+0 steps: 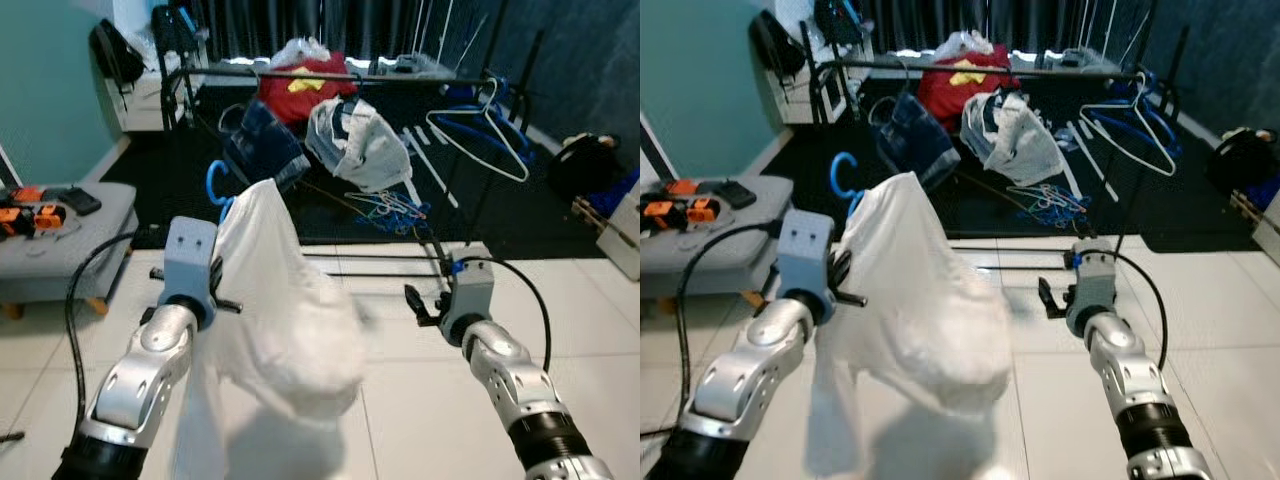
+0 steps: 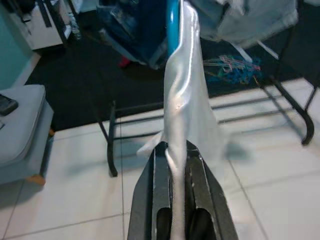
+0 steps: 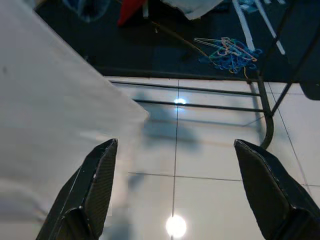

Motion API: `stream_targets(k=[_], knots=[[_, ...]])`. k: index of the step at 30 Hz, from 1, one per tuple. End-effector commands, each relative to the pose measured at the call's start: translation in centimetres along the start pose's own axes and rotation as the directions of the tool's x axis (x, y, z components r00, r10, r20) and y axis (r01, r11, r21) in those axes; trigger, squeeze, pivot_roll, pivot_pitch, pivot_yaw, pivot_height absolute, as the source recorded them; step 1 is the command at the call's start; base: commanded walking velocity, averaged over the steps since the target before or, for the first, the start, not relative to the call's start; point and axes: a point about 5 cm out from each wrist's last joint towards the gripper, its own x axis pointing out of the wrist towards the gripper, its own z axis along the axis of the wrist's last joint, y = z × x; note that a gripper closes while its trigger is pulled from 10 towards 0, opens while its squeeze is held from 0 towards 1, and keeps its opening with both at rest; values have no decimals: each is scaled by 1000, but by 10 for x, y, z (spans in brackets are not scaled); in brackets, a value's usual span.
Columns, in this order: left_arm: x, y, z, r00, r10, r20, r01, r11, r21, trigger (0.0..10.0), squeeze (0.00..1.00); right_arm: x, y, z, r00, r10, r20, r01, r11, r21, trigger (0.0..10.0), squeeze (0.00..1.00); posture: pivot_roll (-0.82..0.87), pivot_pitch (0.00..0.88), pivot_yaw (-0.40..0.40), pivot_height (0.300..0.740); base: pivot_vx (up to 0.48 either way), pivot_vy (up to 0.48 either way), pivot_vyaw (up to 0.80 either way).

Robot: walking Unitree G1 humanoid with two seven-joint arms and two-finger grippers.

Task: Hang hanger

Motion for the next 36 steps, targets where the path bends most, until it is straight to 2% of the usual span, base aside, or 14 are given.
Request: stream_targets(k=[1, 7, 9, 13, 19, 24, 30, 33, 36], knots=[[1, 9, 6, 996, 85, 11, -85, 996, 12, 10000, 0, 0, 5, 5, 1000, 15, 17, -15, 1000, -2, 10000, 0, -118, 0, -20, 740, 480, 0, 0], [5, 8, 15, 993, 118, 22, -119, 993, 13, 10000, 0, -2, 6, 6, 999, 27, 26, -27, 999, -18, 10000, 0, -122, 0, -18, 740, 480, 0, 0], [9, 3, 23, 992, 118, 37, -119, 993, 19, 10000, 0, -2, 5, 7, 999, 25, 29, -25, 999, -21, 10000, 0, -126, 0, -16, 740, 480, 0, 0], [10, 2, 26, 989, 143, 32, -144, 989, 18, 10000, 0, -2, 5, 9, 999, 24, 33, -23, 1000, -17, 10000, 0, -126, 0, -15, 740, 480, 0, 0], [17, -2, 37, 979, 199, 51, -198, 980, -12, 10000, 0, -2, 11, 10, 998, 50, 32, -49, 999, -15, 10000, 0, -118, 0, -22, 740, 480, 0, 0], [25, -10, 34, 982, 187, 23, -187, 982, -2, 10000, 0, -1, 16, 15, 997, 69, 44, -68, 997, -24, 10000, 0, -126, 0, -20, 740, 480, 0, 0], [28, -15, 30, 986, 165, 2, -165, 986, 10, 10000, 0, -1, 15, 17, 996, 69, 47, -68, 997, -28, 10000, 0, -128, 0, -19, 740, 480, 0, 0], [30, -26, 28, 995, 99, -13, -99, 995, 25, 10000, 0, -2, 15, 16, 997, 77, 33, -76, 997, -21, 10000, 0, -131, 0, -15, 740, 480, 0, -715], [31, -31, 28, 996, 92, -16, -92, 995, 26, 10000, 0, -2, 16, 17, 996, 82, 40, -81, 997, -18, 10000, 0, -133, 0, -13, 740, 480, 0, -756]])
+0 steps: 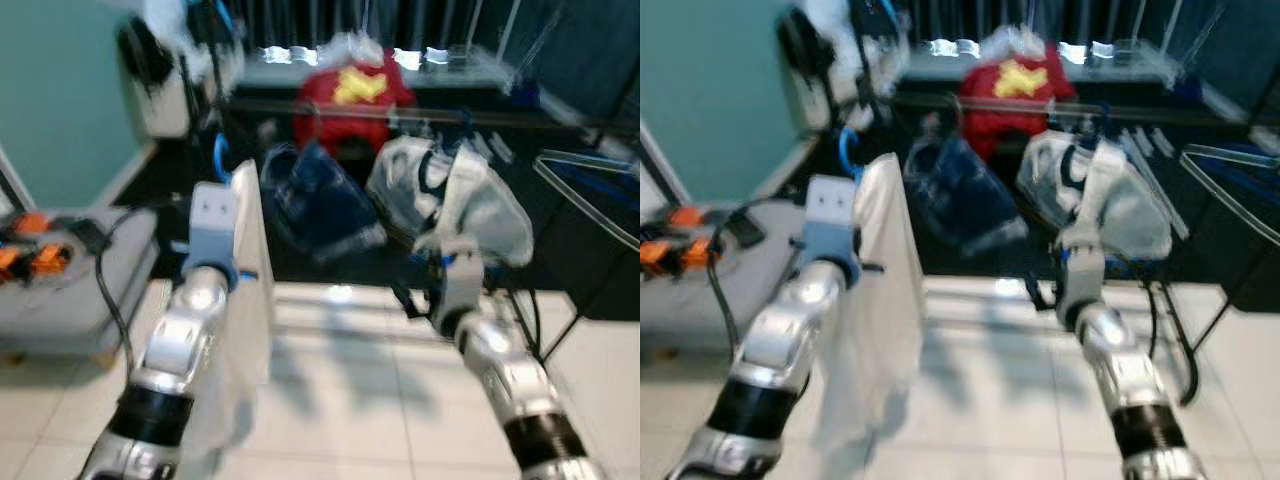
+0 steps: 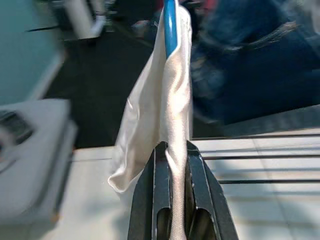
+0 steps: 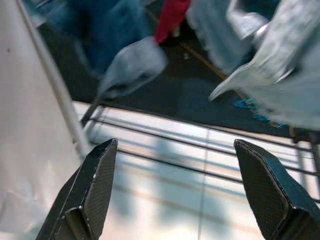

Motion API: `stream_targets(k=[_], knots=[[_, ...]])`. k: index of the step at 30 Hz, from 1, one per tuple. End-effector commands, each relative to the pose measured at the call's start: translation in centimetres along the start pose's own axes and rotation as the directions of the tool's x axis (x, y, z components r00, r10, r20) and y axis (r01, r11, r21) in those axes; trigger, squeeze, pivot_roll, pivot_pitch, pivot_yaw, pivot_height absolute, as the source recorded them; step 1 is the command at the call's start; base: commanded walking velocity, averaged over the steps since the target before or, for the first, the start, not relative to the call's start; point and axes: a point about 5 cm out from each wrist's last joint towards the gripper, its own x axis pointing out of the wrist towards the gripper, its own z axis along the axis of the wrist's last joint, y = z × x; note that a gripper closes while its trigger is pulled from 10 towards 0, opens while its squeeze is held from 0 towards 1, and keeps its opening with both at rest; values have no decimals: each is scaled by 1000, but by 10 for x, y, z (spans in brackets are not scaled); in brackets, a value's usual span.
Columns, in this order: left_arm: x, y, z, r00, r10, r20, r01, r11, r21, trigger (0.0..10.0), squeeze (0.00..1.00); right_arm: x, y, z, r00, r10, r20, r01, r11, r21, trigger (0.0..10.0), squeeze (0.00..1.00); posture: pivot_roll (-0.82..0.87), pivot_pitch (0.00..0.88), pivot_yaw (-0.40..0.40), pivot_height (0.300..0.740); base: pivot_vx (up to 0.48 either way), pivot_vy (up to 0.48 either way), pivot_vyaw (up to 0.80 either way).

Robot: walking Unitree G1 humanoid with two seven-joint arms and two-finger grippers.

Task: Hang hanger

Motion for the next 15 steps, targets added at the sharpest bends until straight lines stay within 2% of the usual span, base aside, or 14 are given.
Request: stream_targets(k=[1, 7, 10, 11, 12, 15], knots=[[2, 2, 4, 1000, 17, 19, -17, 1000, 7, 10000, 0, 0, 7, -1, 1000, 23, -4, -23, 1000, 10, 10000, 0, -133, 0, -13, 740, 480, 0, -769], [3, 7, 5, 999, 48, 17, -48, 999, 1, 10000, 0, 0, 8, 0, 1000, 20, 4, -20, 1000, 3, 10000, 0, -137, 0, -12, 740, 480, 0, 0], [5, 22, 4, 994, 112, 11, -112, 994, -1, 10000, 0, -1, 7, 0, 1000, 19, 2, -19, 1000, 3, 10000, 0, -136, 0, -11, 740, 480, 0, 0], [5, 22, 4, 994, 112, 11, -112, 994, -1, 10000, 0, -1, 7, 0, 1000, 19, 2, -19, 1000, 3, 10000, 0, -136, 0, -11, 740, 480, 0, 0], [5, 30, 3, 990, 142, 4, -142, 990, 5, 10000, 0, -1, 7, 0, 1000, 18, 0, -18, 1000, 3, 10000, 0, -136, 0, -11, 740, 480, 0, 0], [5, 45, -10, 975, 213, -68, -213, 977, 6, 10000, 0, -2, 5, 0, 1000, 12, -4, -12, 1000, 5, 10000, 0, -133, 0, -11, 740, 404, 0, 0]])
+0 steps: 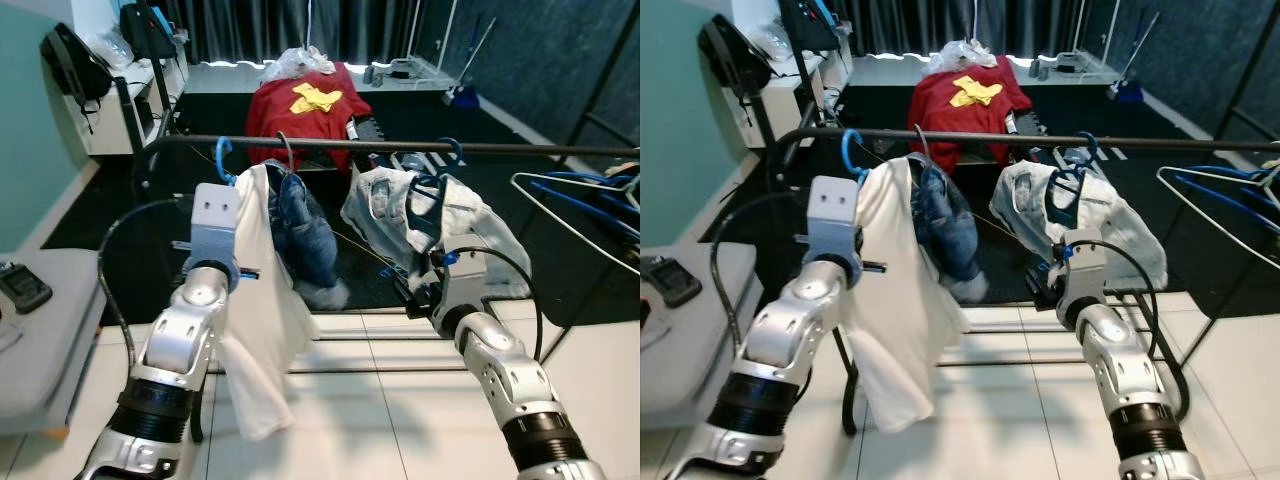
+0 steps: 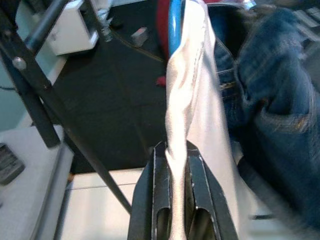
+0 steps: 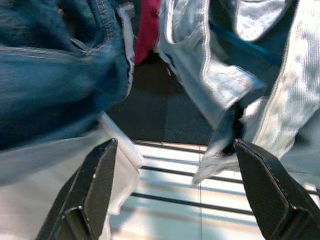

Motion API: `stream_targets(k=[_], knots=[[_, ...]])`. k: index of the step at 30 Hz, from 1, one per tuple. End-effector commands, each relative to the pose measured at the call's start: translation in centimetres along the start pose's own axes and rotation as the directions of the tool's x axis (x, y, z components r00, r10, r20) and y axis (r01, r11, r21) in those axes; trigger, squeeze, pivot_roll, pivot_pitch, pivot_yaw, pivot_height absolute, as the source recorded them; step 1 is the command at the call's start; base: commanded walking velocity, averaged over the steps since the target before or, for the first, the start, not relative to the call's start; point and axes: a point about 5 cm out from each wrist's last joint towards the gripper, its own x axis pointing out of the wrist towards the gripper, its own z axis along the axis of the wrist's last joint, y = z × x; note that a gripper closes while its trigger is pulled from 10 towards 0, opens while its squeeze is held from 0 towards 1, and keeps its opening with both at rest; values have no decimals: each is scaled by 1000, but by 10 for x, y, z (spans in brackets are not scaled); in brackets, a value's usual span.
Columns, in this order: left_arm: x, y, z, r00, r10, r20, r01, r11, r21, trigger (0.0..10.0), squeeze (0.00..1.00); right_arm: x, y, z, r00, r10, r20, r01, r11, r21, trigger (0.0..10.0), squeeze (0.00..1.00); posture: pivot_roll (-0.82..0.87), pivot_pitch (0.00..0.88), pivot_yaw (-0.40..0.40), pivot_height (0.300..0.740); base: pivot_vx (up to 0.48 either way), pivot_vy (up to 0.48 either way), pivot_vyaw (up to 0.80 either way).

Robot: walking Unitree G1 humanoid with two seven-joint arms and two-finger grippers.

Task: Hang hanger

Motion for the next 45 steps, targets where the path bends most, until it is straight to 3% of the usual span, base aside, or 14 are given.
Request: stream_targets(k=[1, 5, 11, 12, 13, 15, 21, 29, 37, 45], knots=[[3, 16, -7, 995, 88, -48, -87, 996, 15, 10000, 0, 1, 1, 5, 1000, 2, 7, -2, 1000, -2, 10000, 0, -133, 0, -11, 740, 0, 0, 0], [3, 16, -10, 993, 105, -58, -104, 994, 17, 10000, 0, 1, 1, 6, 1000, 2, 8, -2, 1000, 0, 10000, 0, -135, 0, -11, 740, 0, 0, 0], [4, -2, -11, 995, 72, -68, -68, 996, 56, 10000, 0, 0, 2, 6, 1000, 6, 8, -6, 1000, -2, 10000, 0, -140, 0, -12, 740, 0, 0, 0], [5, -16, -4, 1000, -7, -22, 9, 997, 72, 10000, 0, 0, 1, 7, 1000, 4, 9, -4, 1000, -2, 10000, 0, -144, 0, -11, 740, 0, 0, 0], [5, -16, -4, 1000, -7, -22, 9, 997, 72, 10000, 0, 0, 1, 7, 1000, 4, 9, -4, 1000, -2, 10000, 0, -144, 0, -11, 740, 0, 0, 0], [5, -32, 7, 994, -108, 35, 104, 989, 102, 10000, 0, -1, 1, 7, 1000, 2, 8, -2, 1000, -3, 10000, 0, -146, 0, -9, 740, 0, 0, 0], [5, -44, 18, 980, -173, 97, 162, 981, 110, 10000, 0, -1, 0, 7, 1000, 1, 7, -1, 1000, -5, 10000, 0, -155, 0, -4, 740, 0, 0, 0], [7, -46, 17, 983, -162, 82, 151, 981, 124, 10000, 0, -3, 0, 8, 1000, -3, 10, 3, 1000, -6, 10000, 0, -173, 0, 8, 740, 0, 0, 0], [29, -45, 2, 994, -41, -98, 49, 995, 89, 10000, 0, -10, -7, 11, 999, -36, 19, 37, 999, -13, 10000, 0, -199, 0, 31, 740, 0, 0, 0], [40, -34, -8, 991, 20, -131, -8, 996, 91, 10000, 0, -16, -14, 15, 997, -67, 34, 68, 998, -13, 10000, 0, -237, 0, 53, 740, 0, 0, 0]])
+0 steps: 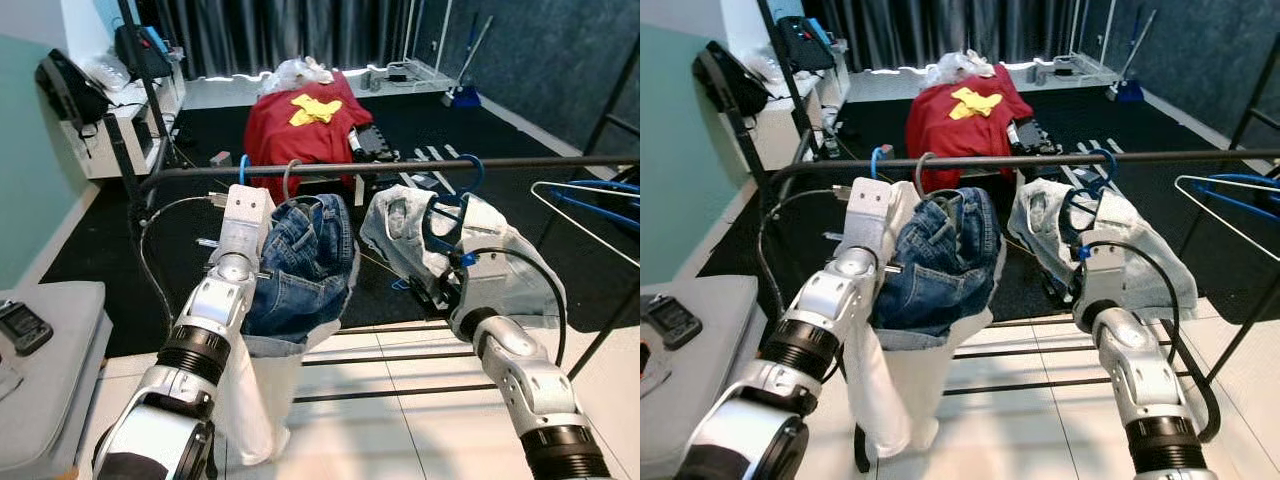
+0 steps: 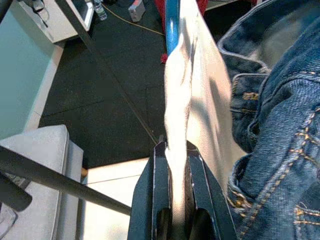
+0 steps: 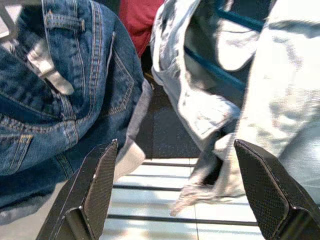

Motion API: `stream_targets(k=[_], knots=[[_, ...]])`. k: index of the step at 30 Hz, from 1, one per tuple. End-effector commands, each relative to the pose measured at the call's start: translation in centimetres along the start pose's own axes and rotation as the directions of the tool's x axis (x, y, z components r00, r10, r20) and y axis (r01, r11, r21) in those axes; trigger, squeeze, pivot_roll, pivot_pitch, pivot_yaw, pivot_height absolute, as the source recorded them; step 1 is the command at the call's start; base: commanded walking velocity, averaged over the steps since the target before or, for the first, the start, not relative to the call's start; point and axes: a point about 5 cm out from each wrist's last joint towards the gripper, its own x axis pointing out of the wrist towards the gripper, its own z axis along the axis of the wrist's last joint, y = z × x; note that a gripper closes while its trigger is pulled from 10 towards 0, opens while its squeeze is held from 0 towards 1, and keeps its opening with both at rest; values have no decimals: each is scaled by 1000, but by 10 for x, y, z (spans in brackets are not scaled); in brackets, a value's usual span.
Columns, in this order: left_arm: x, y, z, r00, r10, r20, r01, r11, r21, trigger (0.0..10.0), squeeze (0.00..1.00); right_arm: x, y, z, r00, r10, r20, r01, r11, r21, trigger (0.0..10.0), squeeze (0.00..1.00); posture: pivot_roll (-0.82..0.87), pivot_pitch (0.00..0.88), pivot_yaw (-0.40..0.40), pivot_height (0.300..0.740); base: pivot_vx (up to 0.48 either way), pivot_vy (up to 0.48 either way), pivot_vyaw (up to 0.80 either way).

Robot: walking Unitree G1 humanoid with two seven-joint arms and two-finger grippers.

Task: Hang hanger

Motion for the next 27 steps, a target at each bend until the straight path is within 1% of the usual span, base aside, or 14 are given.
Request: stream_targets(k=[1, 5, 6, 9, 10, 11, 15, 16, 17, 20, 22, 24, 25, 27], knots=[[4, 9, 0, 999, 33, 2, -33, 999, -1, 10000, 0, -4, -5, 0, 1000, -24, -6, 24, 1000, -2, 10000, 0, -245, 0, 59, 740, 0, 0, 0], [7, 11, -8, 999, 33, -25, -33, 999, -14, 10000, 0, -7, -11, 0, 999, -47, -4, 47, 999, -3, 10000, 0, -252, 0, 61, 740, 0, 0, 0], [7, 14, -13, 999, 26, -43, -27, 999, -29, 10000, 224, -9, -13, 0, 999, -54, -3, 54, 999, -4, 10000, 0, -252, 0, 62, 740, 0, 0, 0], [8, 15, -15, 998, 23, -55, -26, 999, -39, 10000, 224, -9, -14, 0, 998, -58, -4, 57, 998, -5, 10000, 0, -252, 0, 62, 740, 0, 0, 0], [8, 19, -16, 998, 32, -56, -35, 998, -51, 10000, 1000, -10, -15, 0, 998, -60, -6, 60, 998, -6, 10000, 0, -240, 0, 62, 740, 0, 0, 0], [8, 19, -16, 998, 32, -56, -35, 998, -51, 10000, 1000, -10, -15, 0, 998, -60, -6, 60, 998, -6, 10000, 0, -240, 0, 62, 740, 0, 0, 0], [6, 40, -18, 996, 81, -32, -83, 992, -92, 10000, 1000, -10, -16, -4, 998, -60, -16, 60, 998, -4, 10000, 0, -197, 0, 50, 740, 0, 0, 0], [2, 51, -19, 994, 113, -12, -113, 987, -113, 10000, 1000, -9, -16, -5, 998, -55, -22, 55, 998, -5, 10000, 0, -180, 0, 34, 740, 0, 0, 0], [2, 51, -19, 994, 113, -12, -113, 987, -113, 10000, 1000, -9, -16, -5, 998, -55, -22, 55, 998, -5, 10000, 0, -180, 0, 34, 740, 0, 0, 0], [-15, 83, -32, 976, 216, 27, -208, 961, -182, 10000, 1000, -2, -13, -1, 999, -33, -23, 33, 999, -17, 10000, 0, -150, 0, 12, 740, 0, 0, 0], [-20, 88, -35, 972, 234, 33, -224, 955, -195, 10000, 1000, -1, -13, 0, 999, -30, -21, 29, 999, -19, 10000, 0, -150, 0, 12, 740, 0, 0, 0], [-37, 101, -28, 955, 256, 151, -216, 947, -239, 10000, 1000, 2, -11, 0, 999, -24, -21, 24, 1000, -17, 10000, 0, -130, 0, 8, 740, 0, 0, 0], [-37, 101, -28, 955, 256, 151, -216, 947, -239, 10000, 1000, 2, -11, 0, 999, -24, -21, 24, 1000, -17, 10000, 0, -130, 0, 8, 740, 0, 0, 0], [-55, 116, -19, 926, 268, 267, -185, 936, -299, 10000, 1000, 5, -8, -1, 1000, -20, -23, 20, 1000, -14, 10000, 0, -116, 0, 5, 740, 0, 0, 0]])
